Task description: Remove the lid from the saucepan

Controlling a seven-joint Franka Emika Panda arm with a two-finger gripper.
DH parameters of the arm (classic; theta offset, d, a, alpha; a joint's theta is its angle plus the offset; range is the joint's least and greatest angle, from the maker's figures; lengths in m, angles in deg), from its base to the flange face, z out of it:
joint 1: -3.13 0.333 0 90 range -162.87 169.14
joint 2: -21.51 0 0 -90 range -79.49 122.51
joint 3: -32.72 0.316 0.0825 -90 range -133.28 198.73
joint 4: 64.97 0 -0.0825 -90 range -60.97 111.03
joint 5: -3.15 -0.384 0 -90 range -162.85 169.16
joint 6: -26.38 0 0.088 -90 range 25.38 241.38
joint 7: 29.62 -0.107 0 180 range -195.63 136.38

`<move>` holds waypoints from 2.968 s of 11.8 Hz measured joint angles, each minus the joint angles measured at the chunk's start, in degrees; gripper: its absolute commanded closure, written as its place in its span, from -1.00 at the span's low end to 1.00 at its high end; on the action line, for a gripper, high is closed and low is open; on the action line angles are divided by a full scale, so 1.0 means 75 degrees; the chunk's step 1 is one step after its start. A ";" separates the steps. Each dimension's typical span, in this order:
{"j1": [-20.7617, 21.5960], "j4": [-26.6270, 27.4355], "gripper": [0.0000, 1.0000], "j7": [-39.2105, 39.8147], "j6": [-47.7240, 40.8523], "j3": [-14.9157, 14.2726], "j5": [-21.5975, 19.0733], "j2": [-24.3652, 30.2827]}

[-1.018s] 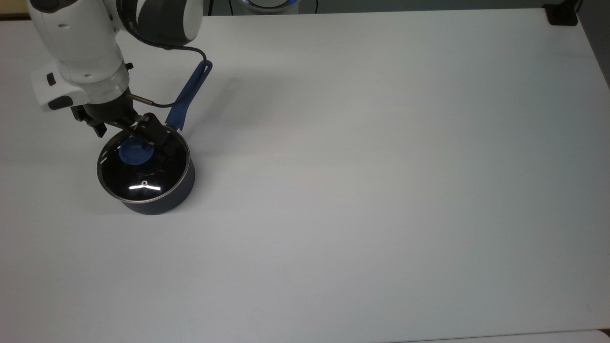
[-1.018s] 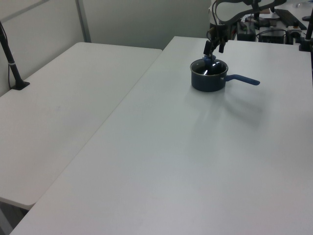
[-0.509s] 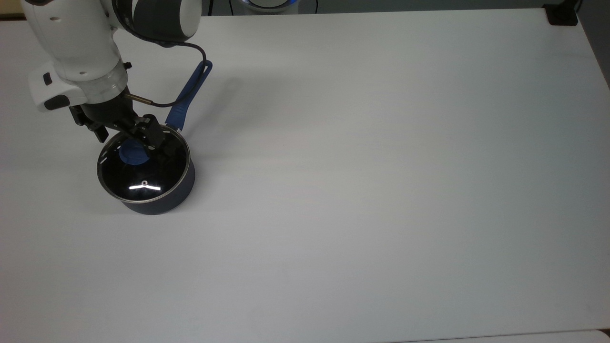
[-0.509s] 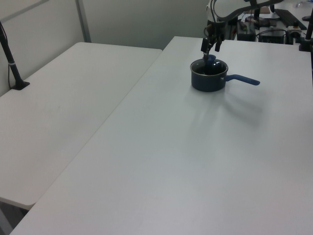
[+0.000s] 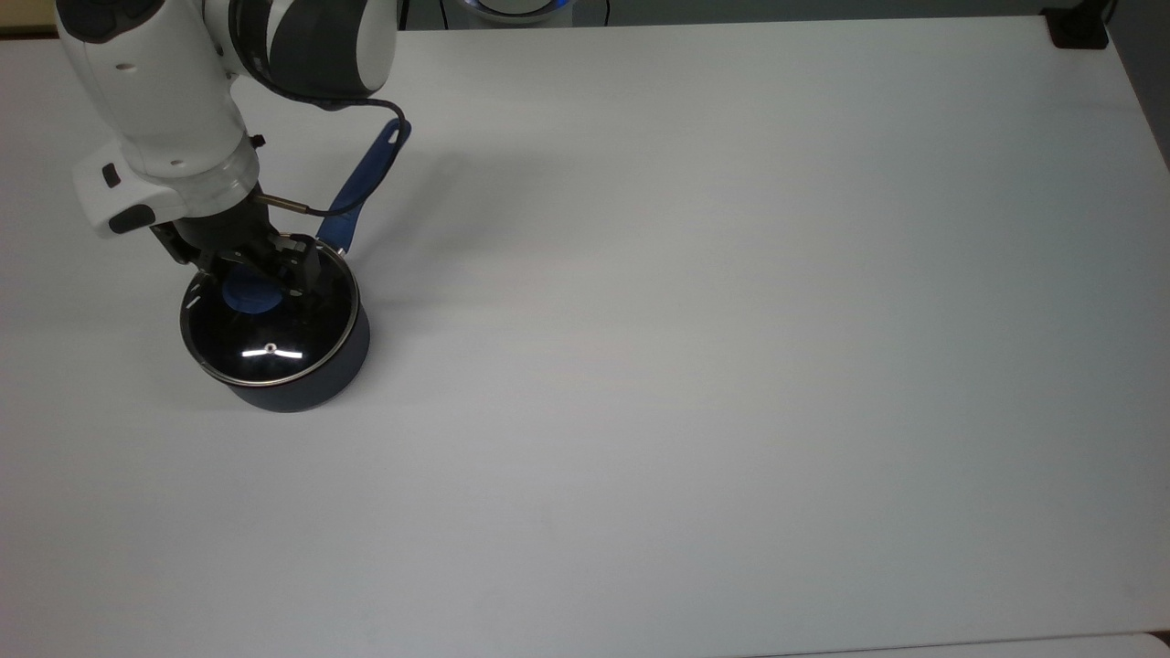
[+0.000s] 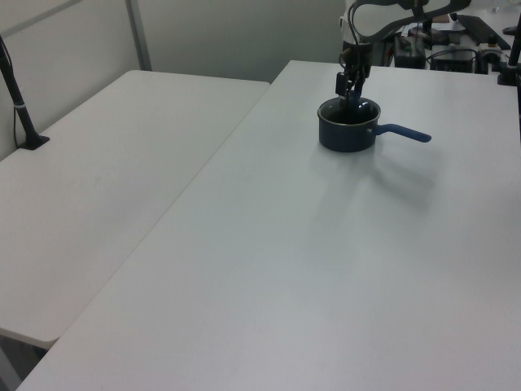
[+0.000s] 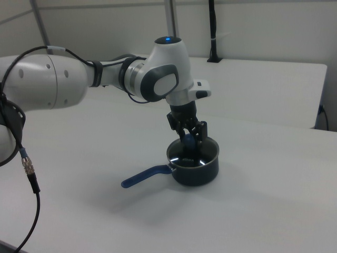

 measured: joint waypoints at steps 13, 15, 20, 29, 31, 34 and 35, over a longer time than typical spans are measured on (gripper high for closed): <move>-0.0463 0.1902 0.45 0.2438 -0.0802 -0.0686 -0.0003 0.2020; -0.0536 0.2502 0.45 0.3101 -0.0431 -0.1164 -0.0003 0.2275; -0.0981 0.3647 0.45 0.3857 0.1218 -0.1343 -0.0003 0.2091; -0.0969 0.3504 -1.00 0.3857 0.1720 -0.1142 -0.0003 0.1312; -0.0917 0.2665 -1.00 0.3426 0.0510 -0.1134 -0.0003 0.1410; -0.0023 0.1624 -1.00 0.1512 -0.1233 -0.0928 0.0559 0.2198; 0.0354 0.1422 -1.00 0.0935 -0.1938 -0.0636 0.0796 0.2466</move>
